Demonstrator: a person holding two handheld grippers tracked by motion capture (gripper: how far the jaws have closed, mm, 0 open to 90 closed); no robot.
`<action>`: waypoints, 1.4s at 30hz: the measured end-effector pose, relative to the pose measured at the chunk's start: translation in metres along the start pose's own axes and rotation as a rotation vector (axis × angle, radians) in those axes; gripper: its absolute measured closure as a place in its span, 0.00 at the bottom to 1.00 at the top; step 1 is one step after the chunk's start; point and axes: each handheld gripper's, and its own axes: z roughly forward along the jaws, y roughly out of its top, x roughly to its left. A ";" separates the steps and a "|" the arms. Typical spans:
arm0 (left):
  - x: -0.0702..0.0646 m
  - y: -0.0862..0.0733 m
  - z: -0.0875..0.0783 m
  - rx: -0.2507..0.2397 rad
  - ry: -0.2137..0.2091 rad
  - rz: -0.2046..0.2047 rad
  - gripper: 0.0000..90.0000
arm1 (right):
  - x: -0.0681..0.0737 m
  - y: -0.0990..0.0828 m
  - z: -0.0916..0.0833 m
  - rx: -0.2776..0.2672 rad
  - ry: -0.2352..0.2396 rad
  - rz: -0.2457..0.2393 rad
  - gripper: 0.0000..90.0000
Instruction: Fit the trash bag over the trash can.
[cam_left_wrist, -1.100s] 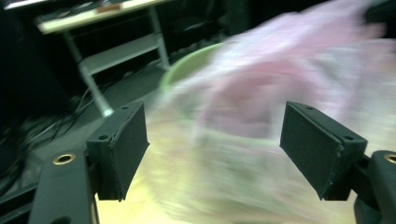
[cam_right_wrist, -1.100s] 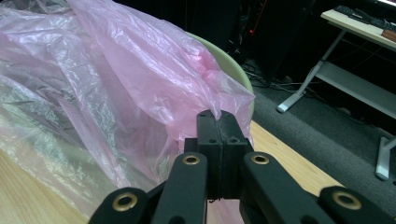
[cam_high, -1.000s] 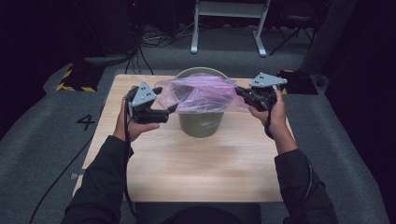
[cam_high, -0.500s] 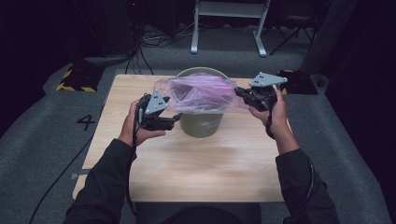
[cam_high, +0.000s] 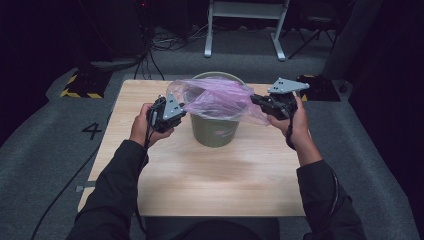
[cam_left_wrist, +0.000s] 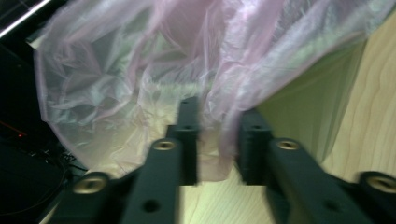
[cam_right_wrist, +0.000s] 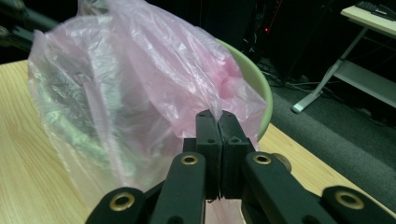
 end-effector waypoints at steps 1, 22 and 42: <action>0.001 -0.002 0.000 0.000 -0.011 -0.003 0.94 | 0.000 0.000 -0.001 -0.001 -0.002 0.005 0.99; -0.005 -0.033 0.007 0.055 -0.195 0.041 1.00 | -0.046 0.002 0.041 0.087 -0.156 0.126 1.00; 0.001 -0.066 -0.015 -0.053 -0.181 -0.186 0.36 | -0.062 -0.009 0.071 0.125 -0.206 0.149 1.00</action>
